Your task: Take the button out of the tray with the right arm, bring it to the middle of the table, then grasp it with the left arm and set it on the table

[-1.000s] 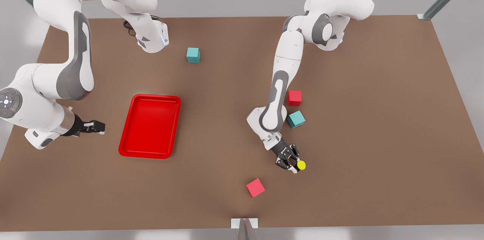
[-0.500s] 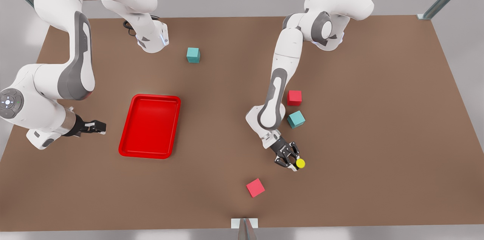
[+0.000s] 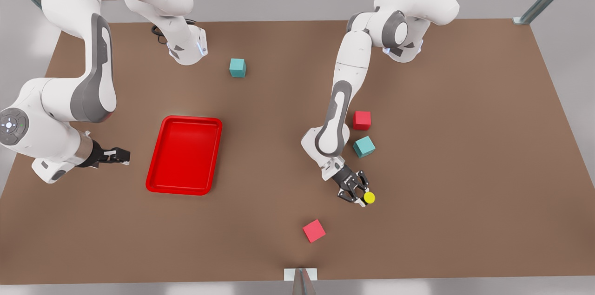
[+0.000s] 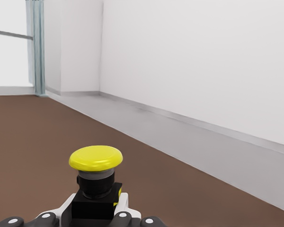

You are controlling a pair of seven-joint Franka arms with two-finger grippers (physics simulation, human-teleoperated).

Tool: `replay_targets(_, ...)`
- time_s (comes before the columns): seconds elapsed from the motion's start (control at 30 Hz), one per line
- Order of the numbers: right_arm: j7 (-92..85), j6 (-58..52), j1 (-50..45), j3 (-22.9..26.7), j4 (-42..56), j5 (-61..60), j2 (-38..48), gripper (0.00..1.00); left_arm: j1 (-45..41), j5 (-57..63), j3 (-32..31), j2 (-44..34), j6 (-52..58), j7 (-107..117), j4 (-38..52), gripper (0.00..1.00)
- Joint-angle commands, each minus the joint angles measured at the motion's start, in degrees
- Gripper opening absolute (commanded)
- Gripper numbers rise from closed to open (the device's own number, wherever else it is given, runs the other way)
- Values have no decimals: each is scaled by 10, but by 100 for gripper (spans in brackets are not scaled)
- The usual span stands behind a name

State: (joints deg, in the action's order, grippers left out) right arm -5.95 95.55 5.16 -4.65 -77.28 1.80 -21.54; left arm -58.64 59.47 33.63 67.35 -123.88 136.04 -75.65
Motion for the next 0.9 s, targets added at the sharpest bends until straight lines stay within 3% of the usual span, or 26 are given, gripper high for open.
replay_targets(0.0, 0, 0, 0, 0, 0, 0, 0, 100, -1, -52, -1, 0, 53, -180, 1, 87)
replay_targets(0.03, 0, 2, 0, 0, 0, 0, 0, 100, -1, -52, -1, -2, 54, -183, -1, 21)
replay_targets(0.07, 0, 2, 0, 0, 0, 0, -1, 100, -1, -52, -5, -2, 54, -181, -1, 89)
replay_targets(0.1, 0, 2, 0, 0, 0, 0, -1, 100, -1, -52, -5, -4, 54, -184, -2, 22)
replay_targets(0.13, 0, 2, 0, 0, 0, 0, -1, 100, -1, -52, -5, -4, 54, -183, -2, 53)
replay_targets(0.17, 0, 2, -1, 0, 0, 0, -1, 100, -1, -52, -5, -2, 54, -179, -2, 100)
replay_targets(0.2, 0, 2, 0, 0, 0, 0, -1, 100, -1, -52, -5, -1, 54, -178, -2, 100)
replay_targets(0.23, 0, 2, 0, 0, 0, 0, -1, 100, -2, -52, -5, -1, 55, -178, -2, 100)
replay_targets(0.27, 0, 2, -1, 0, 0, 0, -1, 100, -2, -52, -5, -1, 55, -181, -2, 93)
replay_targets(0.3, 0, 0, -1, 0, 0, 0, 0, 100, -2, -52, -5, -3, 55, -184, -2, 21)
replay_targets(0.43, 0, -1, -1, 0, 0, 0, 1, 100, -8, -52, -7, -4, 69, -206, -3, 21)
replay_targets(0.47, 0, -1, -1, 0, 0, 0, 2, 100, -8, -52, -9, -3, 81, -206, -3, 100)
replay_targets(0.53, 0, -1, -1, 0, 0, 0, 1, 100, -8, -52, -10, -7, 87, -214, -4, 100)
replay_targets(0.67, 0, -1, -1, 0, 0, 0, 1, 100, -1, -57, -52, -69, 138, -503, -55, 100)
replay_targets(0.77, 0, -1, -1, 0, 0, 0, 1, 100, -1, -57, -64, -66, 196, -601, -55, 100)
replay_targets(0.83, 0, -1, -1, 0, 0, 0, 1, 100, 0, -59, -69, -63, 202, -597, -51, 100)
replay_targets(0.87, 0, -1, -1, 0, 0, 0, 1, 100, 5, -97, -74, -63, 144, -497, -42, 100)
